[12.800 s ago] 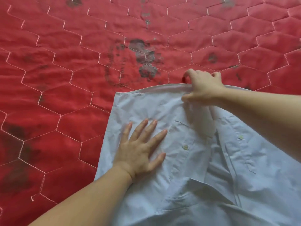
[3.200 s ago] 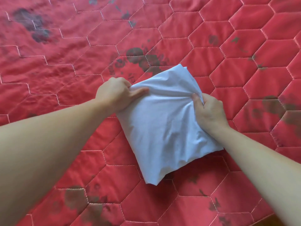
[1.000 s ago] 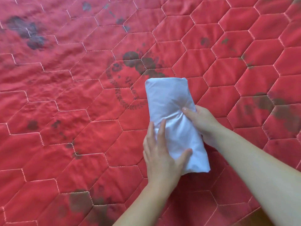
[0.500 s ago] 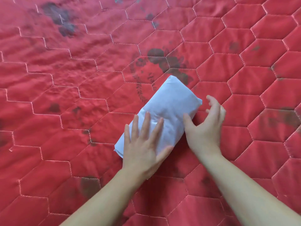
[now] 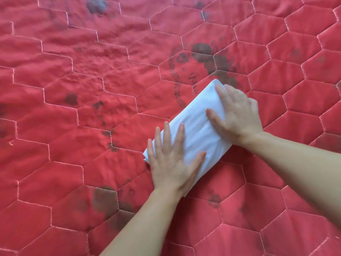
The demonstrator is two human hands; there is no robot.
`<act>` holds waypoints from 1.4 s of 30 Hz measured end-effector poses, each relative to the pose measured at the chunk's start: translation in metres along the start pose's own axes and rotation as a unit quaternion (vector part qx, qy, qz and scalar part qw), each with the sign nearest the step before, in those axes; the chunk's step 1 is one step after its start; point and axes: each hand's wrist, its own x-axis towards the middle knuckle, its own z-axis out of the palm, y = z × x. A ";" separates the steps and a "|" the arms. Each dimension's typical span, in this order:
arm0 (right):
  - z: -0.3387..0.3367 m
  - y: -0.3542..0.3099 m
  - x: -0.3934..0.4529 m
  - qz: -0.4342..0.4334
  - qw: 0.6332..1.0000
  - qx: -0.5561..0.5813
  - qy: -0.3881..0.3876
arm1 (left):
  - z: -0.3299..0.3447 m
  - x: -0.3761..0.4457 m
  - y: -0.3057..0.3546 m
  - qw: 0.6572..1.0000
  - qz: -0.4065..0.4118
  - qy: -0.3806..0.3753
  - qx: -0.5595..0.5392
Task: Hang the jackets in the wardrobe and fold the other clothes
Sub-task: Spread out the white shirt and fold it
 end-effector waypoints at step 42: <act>-0.540 -0.379 -0.123 -0.170 0.889 0.359 -0.228 | -0.592 -0.200 -0.021 0.713 -0.116 -0.159 -0.673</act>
